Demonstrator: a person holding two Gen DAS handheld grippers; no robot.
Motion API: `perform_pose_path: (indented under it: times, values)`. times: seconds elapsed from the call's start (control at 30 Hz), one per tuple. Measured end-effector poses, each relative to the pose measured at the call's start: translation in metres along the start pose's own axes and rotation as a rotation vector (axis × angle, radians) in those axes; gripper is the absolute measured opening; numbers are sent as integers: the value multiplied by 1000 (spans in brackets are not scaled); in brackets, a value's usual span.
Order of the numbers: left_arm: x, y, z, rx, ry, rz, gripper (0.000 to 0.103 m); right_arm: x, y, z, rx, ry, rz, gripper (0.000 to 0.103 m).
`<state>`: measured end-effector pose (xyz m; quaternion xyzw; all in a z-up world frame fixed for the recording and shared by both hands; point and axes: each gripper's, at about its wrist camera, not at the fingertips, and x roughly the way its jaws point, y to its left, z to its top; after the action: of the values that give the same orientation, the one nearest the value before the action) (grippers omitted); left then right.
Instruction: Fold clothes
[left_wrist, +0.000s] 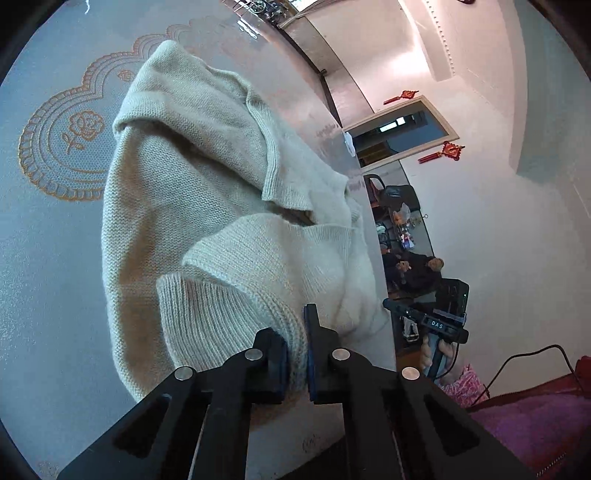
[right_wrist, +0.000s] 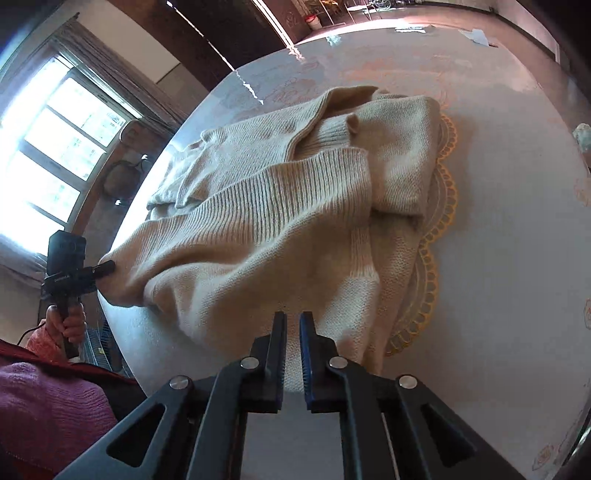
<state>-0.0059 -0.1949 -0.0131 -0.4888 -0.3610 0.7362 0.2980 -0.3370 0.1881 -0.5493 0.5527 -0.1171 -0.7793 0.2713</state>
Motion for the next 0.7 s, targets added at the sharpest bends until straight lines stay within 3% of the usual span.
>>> perform_pose_path:
  times: [0.03,0.1,0.17,0.2,0.3,0.43,0.53,0.57,0.6,0.7]
  values:
    - [-1,2,2,-14,-9,-7,8,-4,-5,5,21,-25,18,30]
    - [2,4,8,-28,-16,-3,8,-5,-8,25,38,-35,23,41]
    - [8,2,14,-30,-12,17,8,0,-13,41,21,-24,4,62]
    - [12,2,16,-24,6,33,8,7,-16,49,10,4,-13,67]
    - [15,16,11,-16,61,108,11,25,-26,62,-4,65,-45,69]
    - [20,34,6,-59,119,134,27,39,-23,61,-49,130,-28,69]
    - [27,37,4,-61,120,128,34,49,-9,57,-114,163,-74,62]
    - [28,38,5,-68,112,127,34,51,-5,56,-133,170,-93,32]
    - [27,37,4,-63,95,129,34,50,-3,54,-126,166,-100,10]
    - [23,30,2,-28,47,133,25,38,6,41,-133,135,-91,8]
